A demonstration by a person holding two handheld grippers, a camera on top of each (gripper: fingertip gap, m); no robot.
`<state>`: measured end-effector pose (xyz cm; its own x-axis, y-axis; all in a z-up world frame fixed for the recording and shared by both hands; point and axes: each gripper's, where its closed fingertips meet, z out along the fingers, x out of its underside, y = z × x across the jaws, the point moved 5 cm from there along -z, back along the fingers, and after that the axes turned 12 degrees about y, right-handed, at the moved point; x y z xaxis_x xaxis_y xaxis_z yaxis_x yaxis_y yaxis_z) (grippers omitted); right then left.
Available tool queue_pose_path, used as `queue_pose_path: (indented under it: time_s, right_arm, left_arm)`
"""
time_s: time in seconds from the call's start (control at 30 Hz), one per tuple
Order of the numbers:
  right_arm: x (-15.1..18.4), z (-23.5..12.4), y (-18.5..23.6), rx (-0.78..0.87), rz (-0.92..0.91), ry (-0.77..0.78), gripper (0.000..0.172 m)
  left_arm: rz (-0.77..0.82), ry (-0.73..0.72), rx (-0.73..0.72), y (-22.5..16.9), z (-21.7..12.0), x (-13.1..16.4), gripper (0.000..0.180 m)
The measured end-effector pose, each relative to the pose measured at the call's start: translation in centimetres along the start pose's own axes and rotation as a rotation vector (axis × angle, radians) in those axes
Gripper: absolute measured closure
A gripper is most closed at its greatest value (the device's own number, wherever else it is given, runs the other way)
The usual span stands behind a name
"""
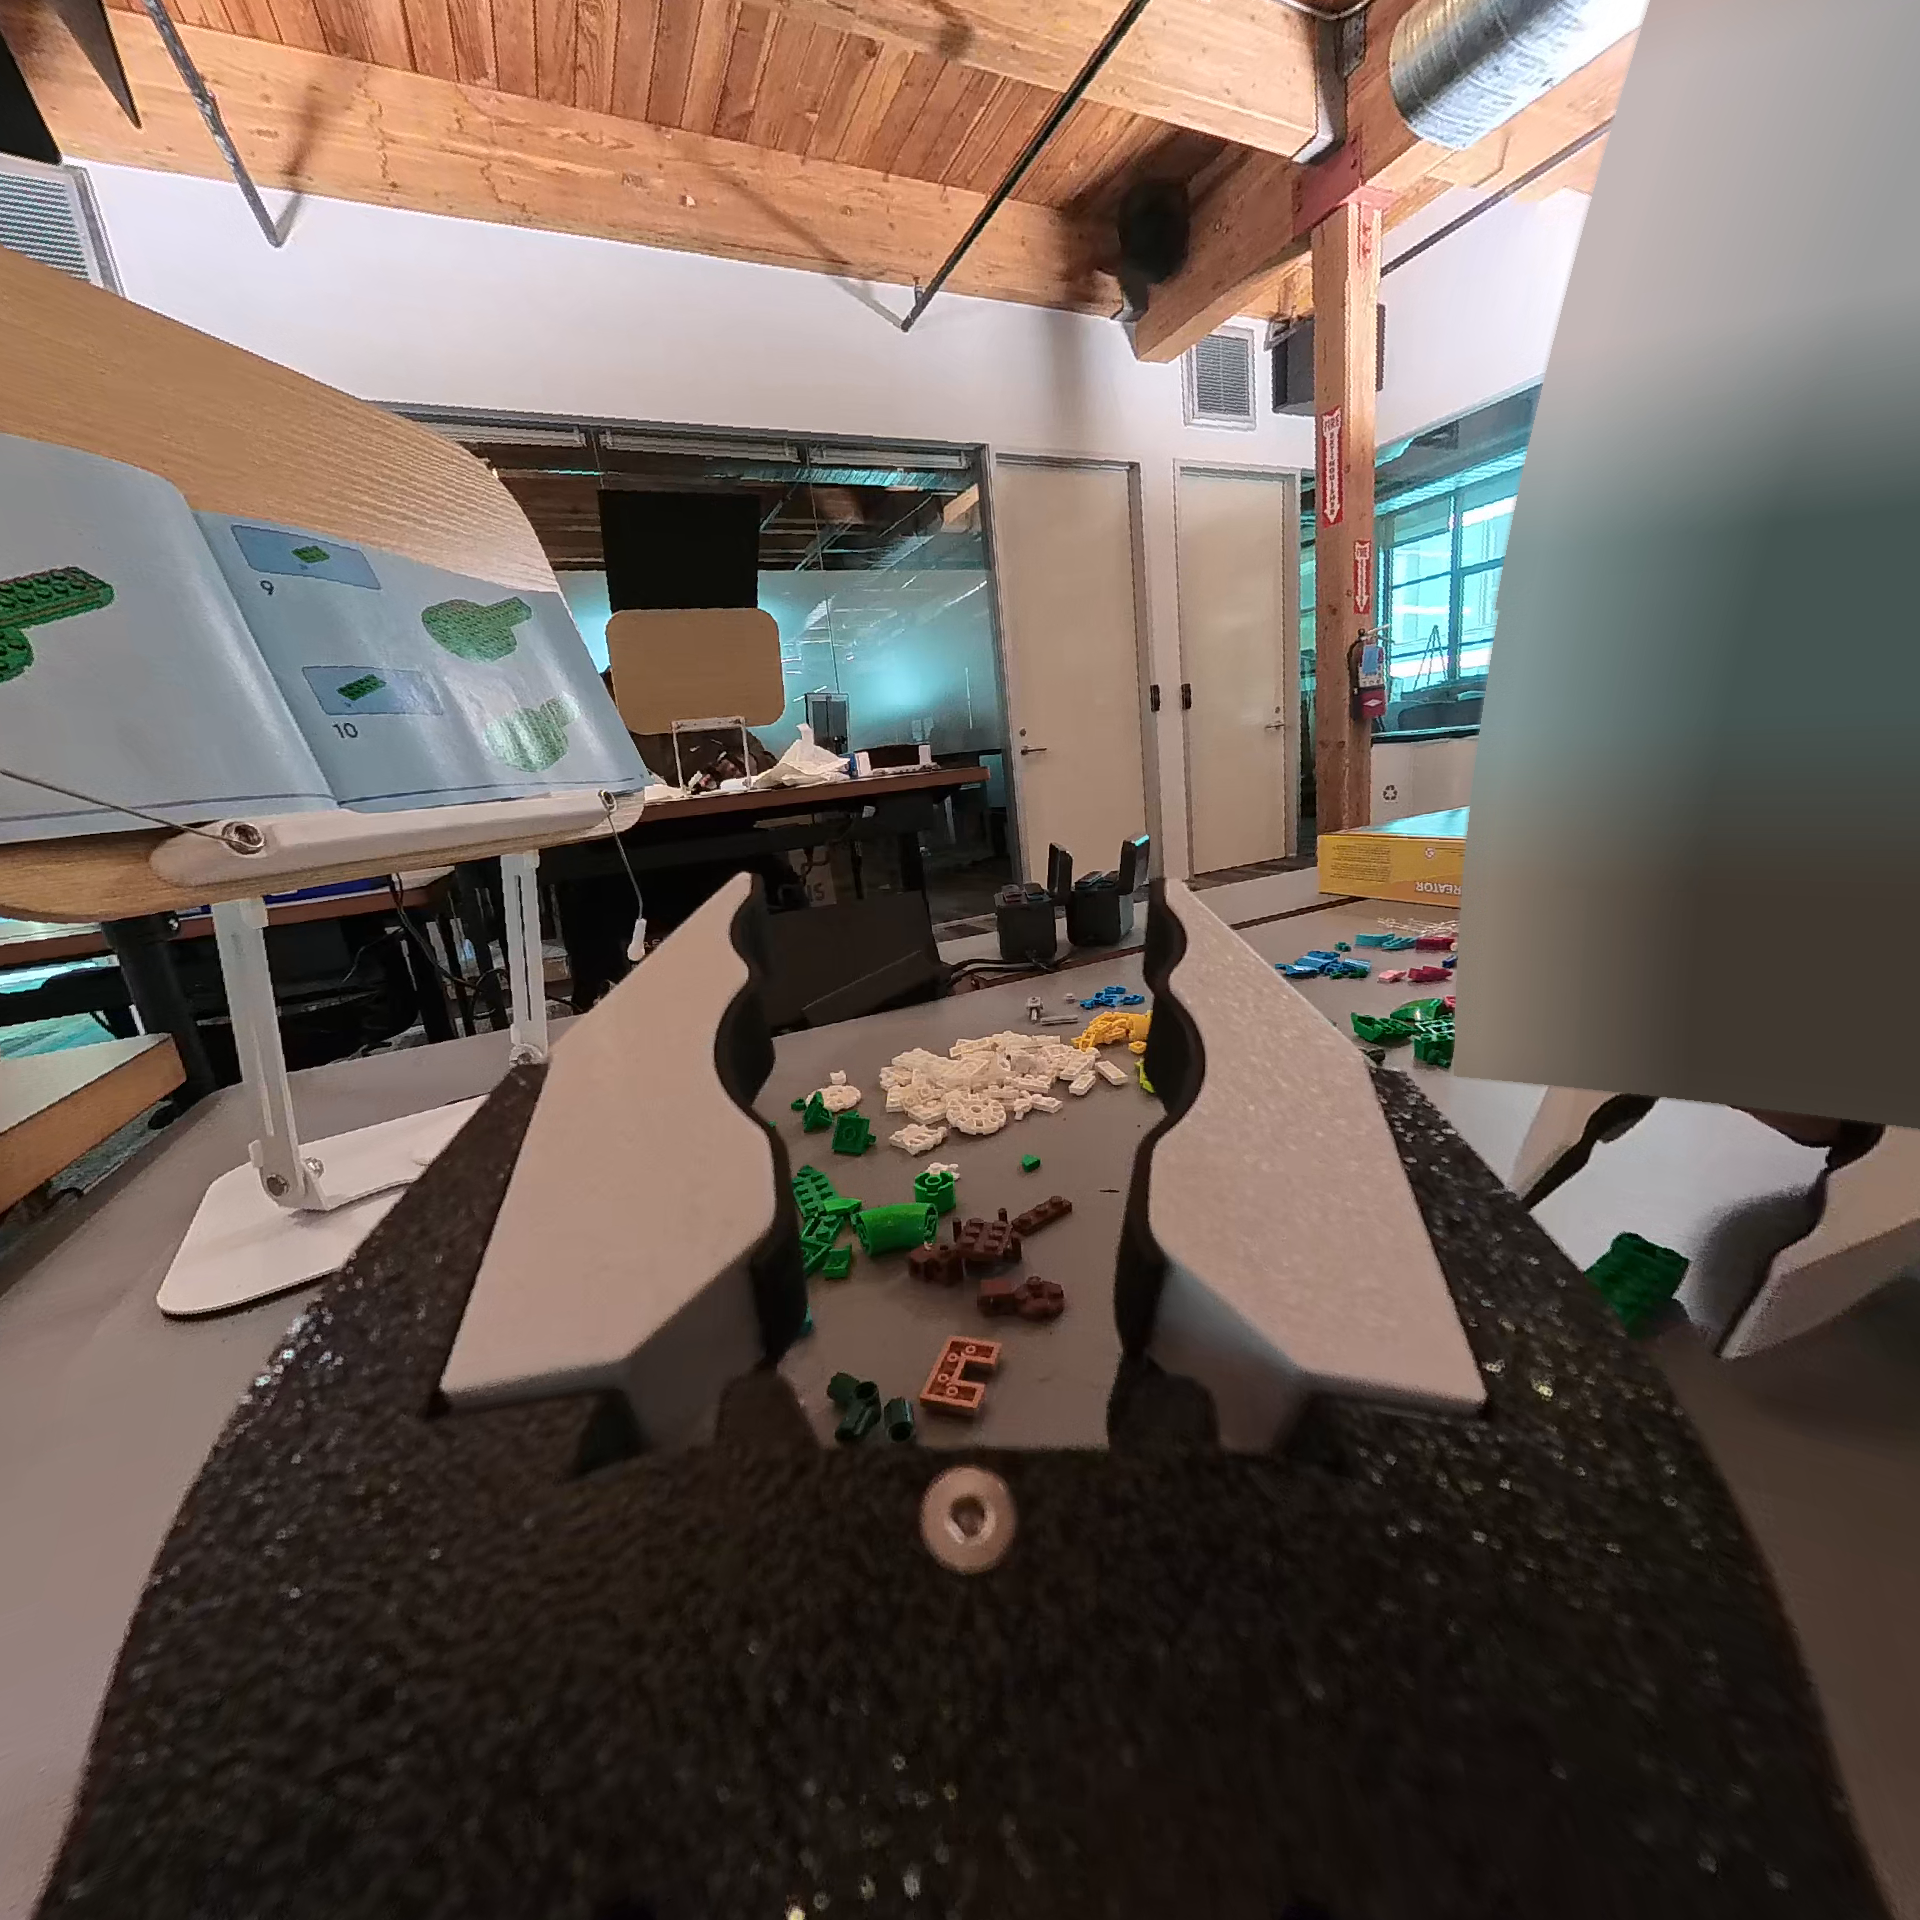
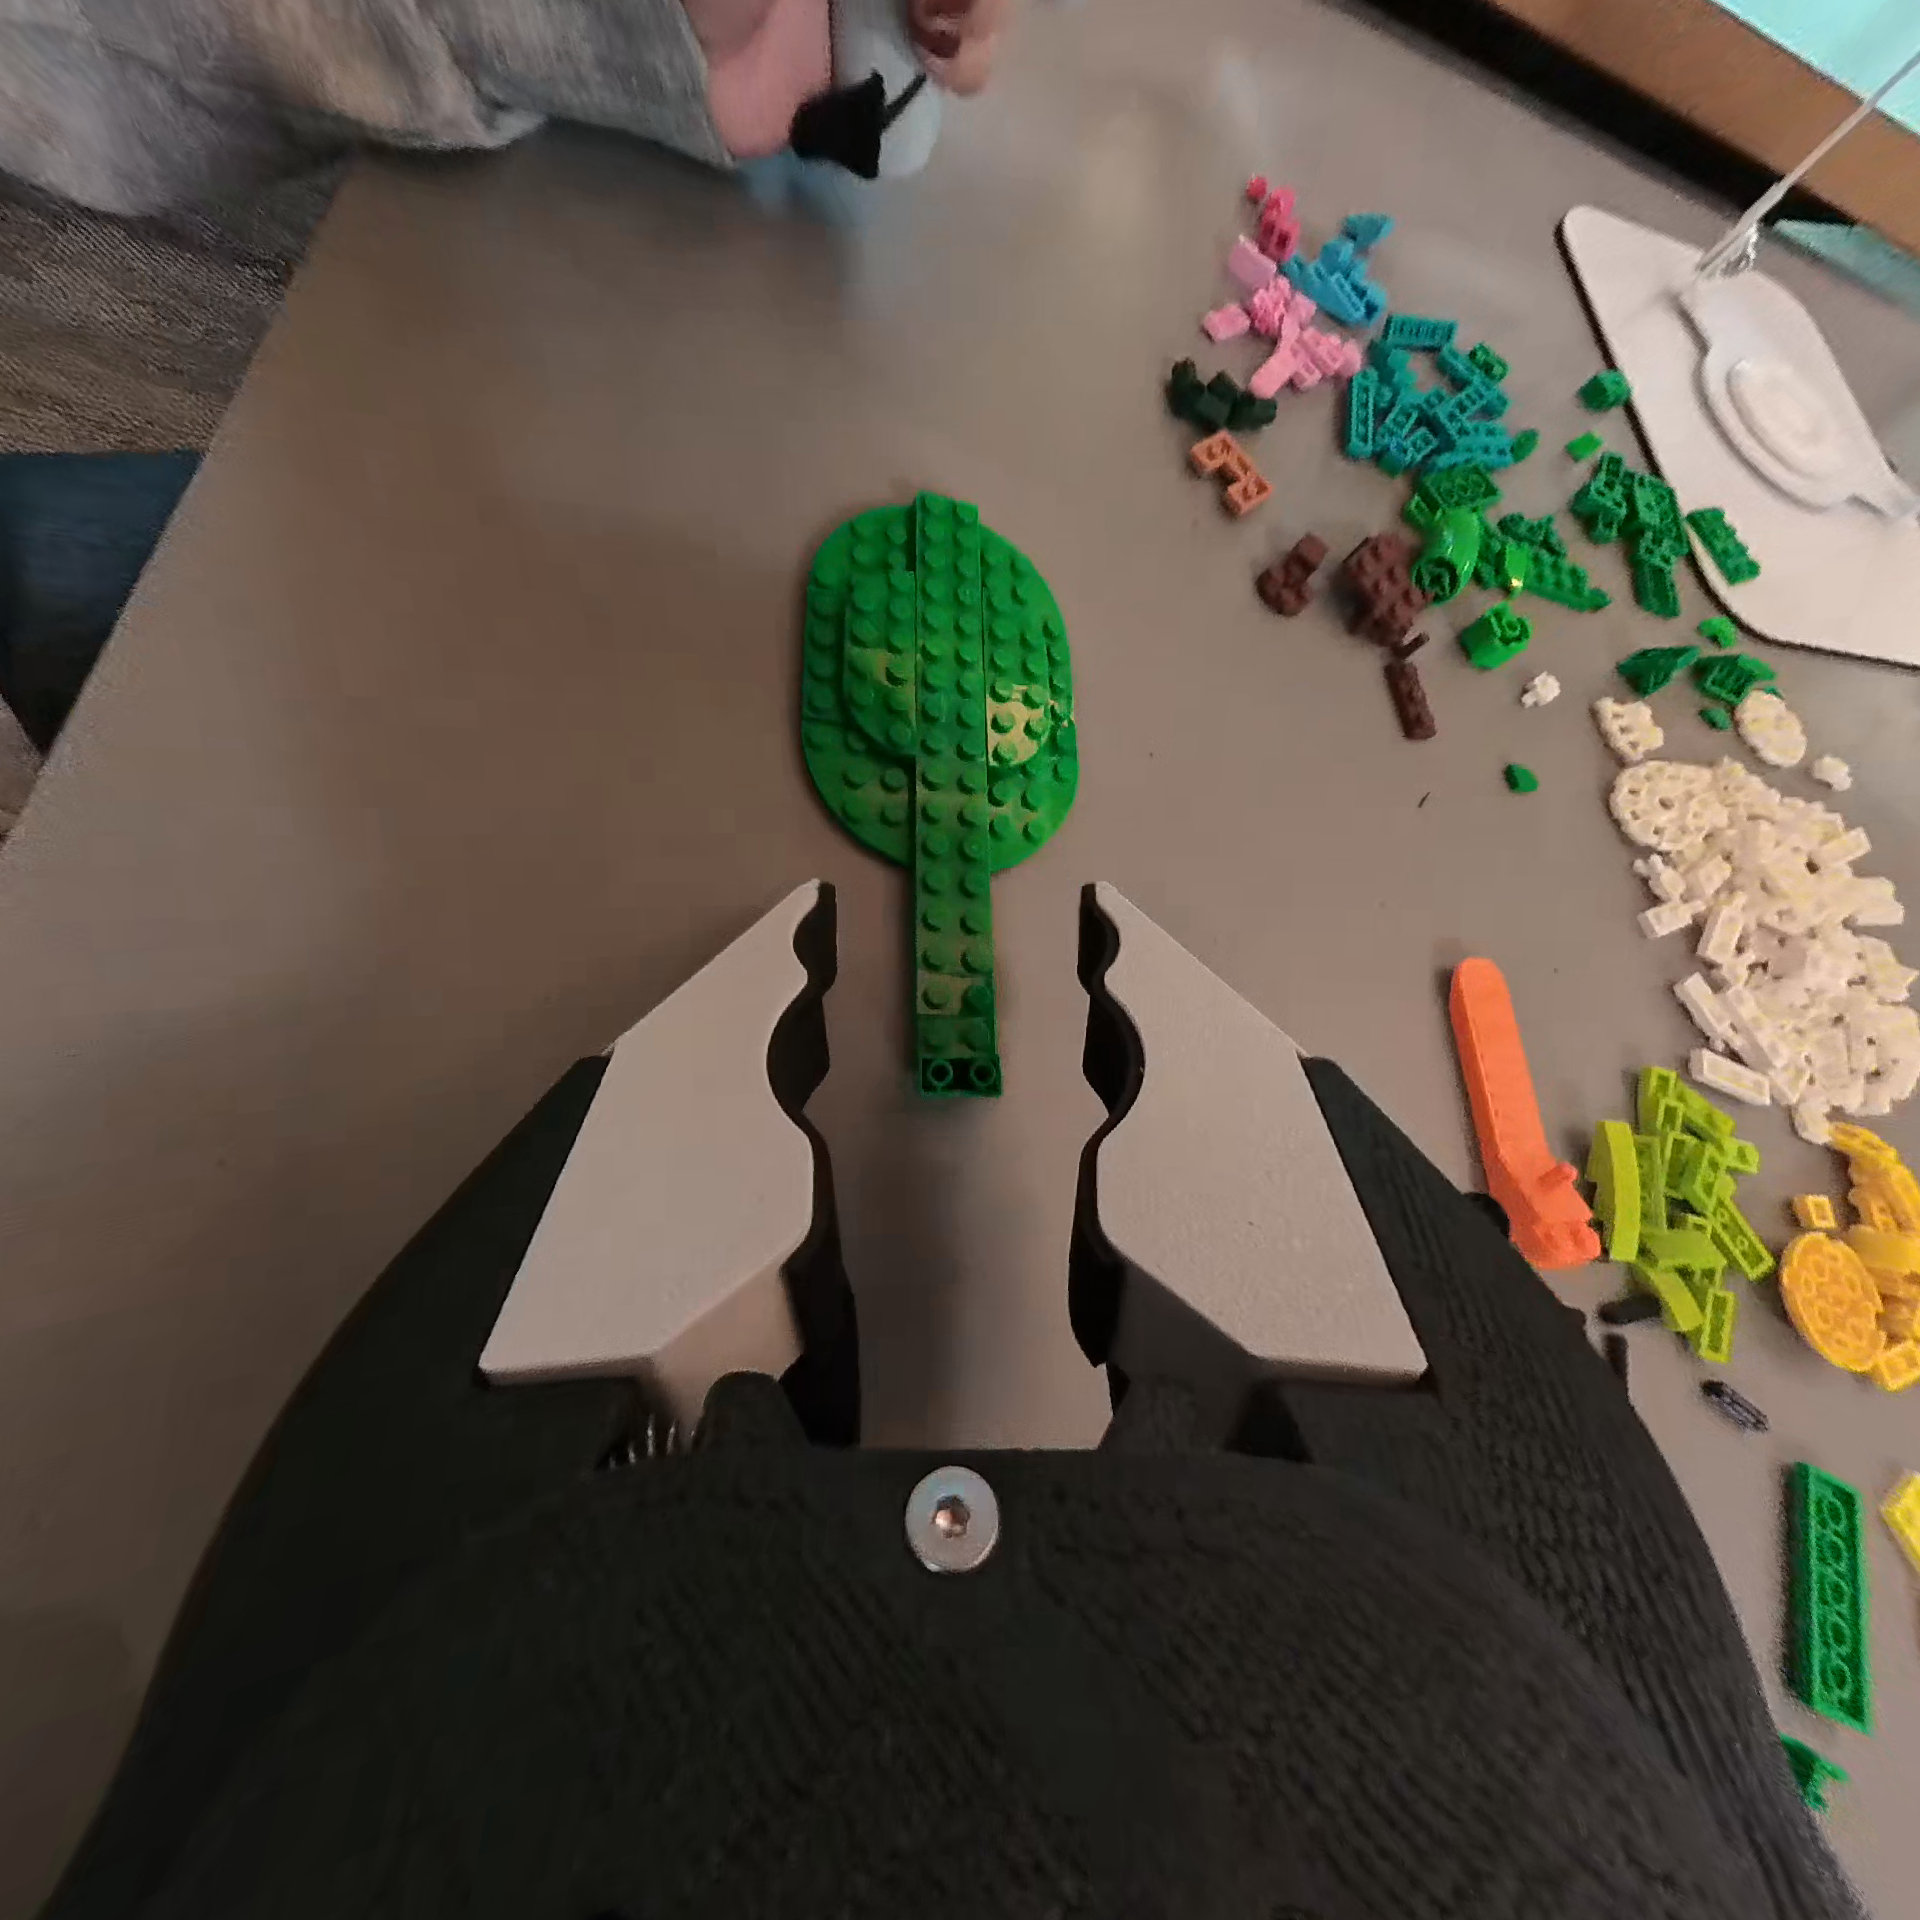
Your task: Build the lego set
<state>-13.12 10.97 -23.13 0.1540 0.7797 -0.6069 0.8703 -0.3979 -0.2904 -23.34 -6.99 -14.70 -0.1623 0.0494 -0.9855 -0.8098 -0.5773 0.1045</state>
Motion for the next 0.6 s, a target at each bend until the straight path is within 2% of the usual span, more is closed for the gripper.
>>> queue_pose_path:
  time_s: [0.2, 0.33, 0.43, 0.53, 0.6]
  right_arm:
    - [0.7, 0.2, -0.5, 0.032, 0.014, 0.038, 0.126]
    - [0.9, 0.2, -1.5, 0.155, -0.025, 0.047, 0.127]
    - [0.8, -0.4, -1.4, 0.110, 0.012, 0.003, 0.127]
    - [-0.5, -1.9, -2.3, 0.052, 0.079, -0.116, 0.131]
    - [-1.9, -1.8, -4.3, 0.061, 0.078, -0.100, 0.130]
  left_arm:
    - [-0.006, 0.003, 0.005, 0.0, 0.0, 0.0, 0.111]
    - [-0.013, 0.008, 0.000, 0.1, 0.0, 0.1, 0.111]
    - [-0.027, 0.010, -0.008, 0.3, 0.1, 0.2, 0.112]
    - [-0.033, 0.016, -0.028, 0.6, 0.2, 0.2, 0.113]
    - [-0.037, 0.029, -0.057, 0.9, 0.3, 0.4, 0.115]
